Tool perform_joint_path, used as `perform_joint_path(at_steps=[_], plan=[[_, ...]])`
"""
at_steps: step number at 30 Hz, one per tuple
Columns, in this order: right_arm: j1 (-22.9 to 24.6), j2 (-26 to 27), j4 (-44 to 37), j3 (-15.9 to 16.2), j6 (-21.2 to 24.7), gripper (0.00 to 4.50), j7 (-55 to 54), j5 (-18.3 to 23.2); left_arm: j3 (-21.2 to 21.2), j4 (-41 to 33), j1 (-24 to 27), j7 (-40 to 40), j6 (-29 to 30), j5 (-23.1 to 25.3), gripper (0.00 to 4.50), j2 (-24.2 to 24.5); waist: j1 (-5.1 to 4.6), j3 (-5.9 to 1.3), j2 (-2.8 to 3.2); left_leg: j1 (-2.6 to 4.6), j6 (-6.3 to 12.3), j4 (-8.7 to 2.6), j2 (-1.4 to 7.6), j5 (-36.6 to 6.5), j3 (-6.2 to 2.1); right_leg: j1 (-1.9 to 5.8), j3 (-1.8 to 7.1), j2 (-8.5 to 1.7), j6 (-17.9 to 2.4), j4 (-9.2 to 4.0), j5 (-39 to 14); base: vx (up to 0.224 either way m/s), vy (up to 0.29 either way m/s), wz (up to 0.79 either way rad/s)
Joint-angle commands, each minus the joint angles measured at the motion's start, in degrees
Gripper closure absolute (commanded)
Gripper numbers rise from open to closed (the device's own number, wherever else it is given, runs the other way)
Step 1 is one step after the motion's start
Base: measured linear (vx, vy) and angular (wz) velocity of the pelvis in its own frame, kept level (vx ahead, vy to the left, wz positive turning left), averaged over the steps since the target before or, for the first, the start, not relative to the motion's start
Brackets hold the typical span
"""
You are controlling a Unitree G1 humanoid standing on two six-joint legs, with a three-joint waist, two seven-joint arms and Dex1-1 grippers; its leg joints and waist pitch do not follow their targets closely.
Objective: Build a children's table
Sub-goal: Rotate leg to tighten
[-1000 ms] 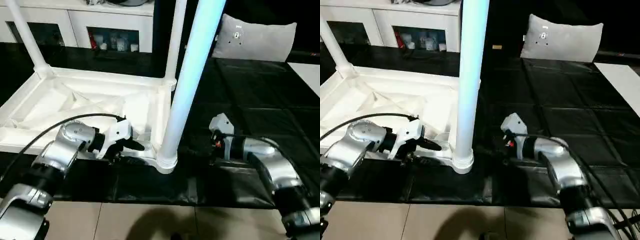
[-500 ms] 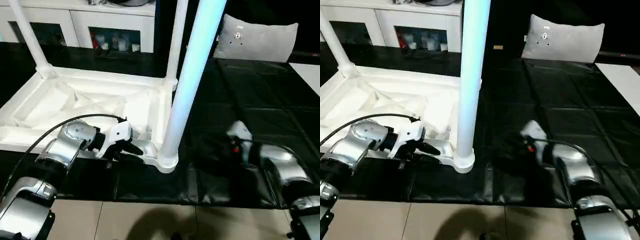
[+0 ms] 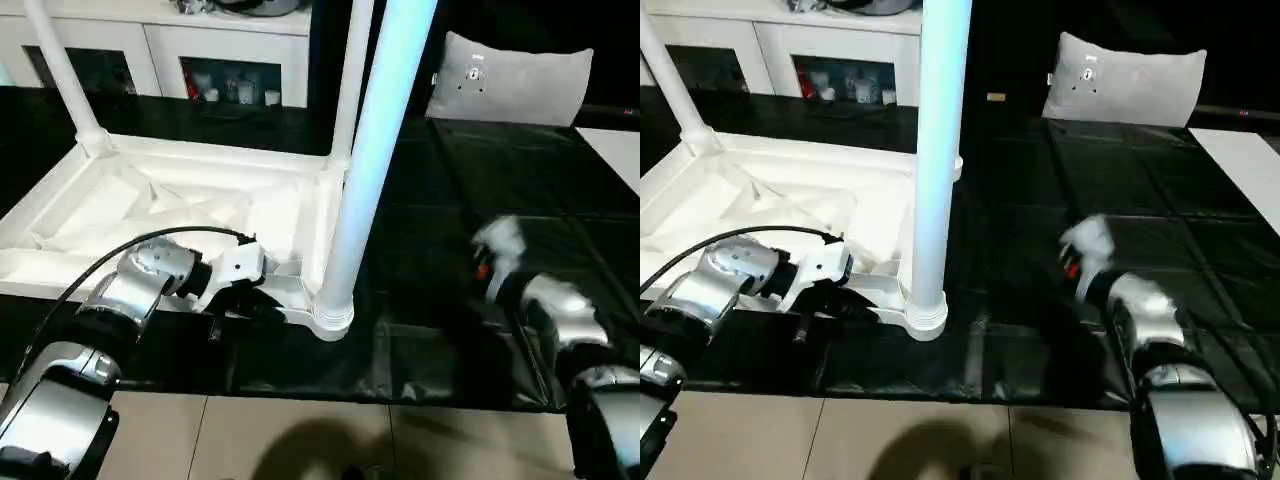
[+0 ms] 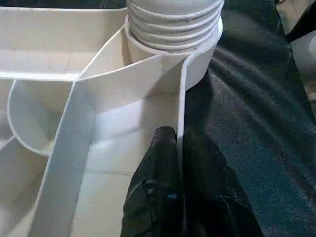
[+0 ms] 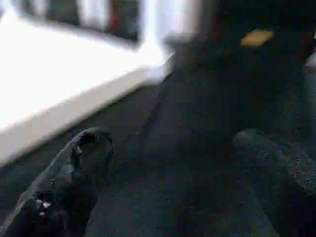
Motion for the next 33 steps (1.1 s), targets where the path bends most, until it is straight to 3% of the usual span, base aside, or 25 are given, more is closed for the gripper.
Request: perform_joint_path(at_steps=[1,5,6,8,10,11,12,13,14,15,16,19,24,27,28,33], plan=[[-0.96,-1.56,-0.93,-4.15,-1.12,0.0,1.24,4.26,1.25,1.72,0.25,2.41,1.93,-0.24,4.46,-0.93,0.57,-4.24,0.3,-1.15,4.67,-4.31,0.45,-3.91,1.4,4.89,1.87,-3.03,-16.11,-3.22,-9.49,0.0,0.0,0.0],[-0.12,-2.23,-5.22,-5.21,-0.87,0.0,7.01,5.71,2.32,0.92,0.3,2.95,3.62,-1.6,4.46,-1.87,0.9,-4.21,0.18,-1.47,6.26,-4.22,0.61,-3.42,1.59,5.09,1.62,-2.94,-16.76,-2.97,-7.63,0.0,0.0,0.0],[2.04,-2.54,-10.69,-4.26,-0.33,0.0,9.74,5.78,3.23,0.83,0.24,4.38,4.13,-2.23,4.46,-3.16,0.93,-4.12,0.18,-1.4,6.5,-4.2,0.57,-4.14,1.64,4.97,1.58,-2.94,-16.38,-3.25,-8.78,0.0,0.0,0.0],[2.84,-2.59,-12.66,-3.99,-0.03,0.0,10.26,5.9,3.54,0.94,0.17,4.95,4.1,-2.34,4.46,-3.68,1.12,-4.09,0.08,-1.27,6.59,-4.17,0.52,-4.74,1.68,4.89,1.57,-2.95,-15.52,-3.54,-11.04,0.0,0.0,0.0],[6.07,-1.94,-26.17,-3.59,5.64,0.0,8.71,9.22,3.93,1.08,0.1,6.93,4.75,-2.13,4.46,-4.76,1.65,-3.84,-0.16,-1.16,6.56,-4.42,0.32,-4.24,1.62,4.97,1.61,-2.58,-13.13,-3.96,-12.92,0.0,0.0,0.0],[6.75,-1.36,-39.67,-2.76,13.78,0.0,3.52,13.13,4.18,1.15,0.14,8.38,4.93,-1.93,4.46,-5.44,1.7,-4.02,-0.25,-1.15,6.52,-4.45,0.45,-4.04,1.54,4.94,1.54,-2.73,-12.74,-3.8,-13.39,0.0,0.0,0.0],[6.68,-0.81,-49.02,-2.34,19.51,0.0,-0.63,16.48,4.42,1.06,0.26,9.29,5.2,-1.87,4.46,-5.95,2.12,-3.39,-0.28,-1.16,5.92,-4.92,0.14,-3.25,1.37,5.17,1.61,-2.25,-10.52,-4.38,-14.33,0.0,0.0,0.0],[6.49,-0.54,-53.07,-2.14,22.09,0.0,-2.64,18.01,4.55,1.02,0.32,9.65,5.29,-1.86,4.46,-6.15,1.82,-3.83,-0.47,-1.2,5.24,-4.94,0.32,-2.32,1.06,5.28,1.56,-2.38,-9.21,-3.77,-14.81,0.0,0.0,0.0],[5.25,0.2,-58.78,-2.41,26.36,0.0,-6.14,22.32,4.73,0.92,0.51,10.81,5.34,-1.62,4.46,-6.56,1.8,-3.99,-0.4,-1.13,5.08,-4.81,0.3,-2.29,1.23,5.04,1.52,-2.43,-8.67,-3.8,-15.58,0.0,0.0,0.0],[3.55,0.97,-63.06,-2.75,29.68,0.0,-9.05,26.58,4.86,0.85,0.73,12.09,5.51,-1.24,4.46,-6.91,1.64,-3.84,-0.07,-0.84,4.77,-4.83,0.07,-3.22,1.35,4.5,1.75,-2.56,-8.02,-4.25,-18.29,0.0,0.0,0.0],[2.69,1.08,-64.82,-2.38,30.92,0.0,-9.9,27.88,4.82,0.87,0.86,12.71,5.31,-0.93,4.46,-7.0,1.54,-3.84,0.09,-0.67,4.15,-4.88,0.04,-4.13,1.32,4.15,1.9,-2.66,-7.77,-4.47,-20.25,0.0,0.0,0.0],[2.5,1.04,-69.82,-0.74,33.38,0.0,-11.02,28.8,5.17,1.07,1.02,14.64,5.28,-0.24,4.46,-7.38,1.71,-3.59,0.61,-0.56,3.4,-5.26,0.18,-5.39,1.44,3.76,1.97,-2.76,-7.43,-5.06,-21.83,0.0,0.0,0.0],[7.34,0.34,-82.58,2.39,41.52,0.0,-14.71,27.81,5.39,0.37,1.7,15.78,4.18,0.24,4.46,-7.58,1.39,-3.9,0.13,-1.2,2.07,-5.48,0.08,-3.87,1.16,4.55,2.03,-2.66,-7.88,-4.39,-15.07,0.0,0.0,0.0],[9.81,-0.89,-84.6,2.99,43.53,0.0,-15.34,27.43,4.75,-0.54,2.29,15.34,3.0,0.82,4.46,-7.17,1.51,-3.85,0.2,-1.14,1.91,-5.44,0.05,-3.89,1.26,4.54,2.16,-2.77,-7.77,-4.56,-14.9,0.0,0.0,0.0],[12.75,-2.71,-86.04,3.6,44.91,0.0,-15.2,27.36,4.13,-1.51,2.95,14.49,2.05,1.08,4.46,-6.6,1.42,-3.85,0.18,-1.18,1.79,-5.46,0.01,-4.37,1.27,4.5,2.14,-2.78,-7.66,-4.6,-16.01,0.0,0.0,0.0],[19.08,-7.48,-84.13,4.01,45.16,0.0,-8.39,25.82,3.87,-3.57,4.01,12.08,1.64,0.27,4.46,-5.97,1.67,-3.83,-0.06,-1.54,2.45,-5.38,0.0,-4.26,1.31,4.77,2.19,-2.91,-7.11,-4.83,-16.43,0.0,0.0,0.0]])
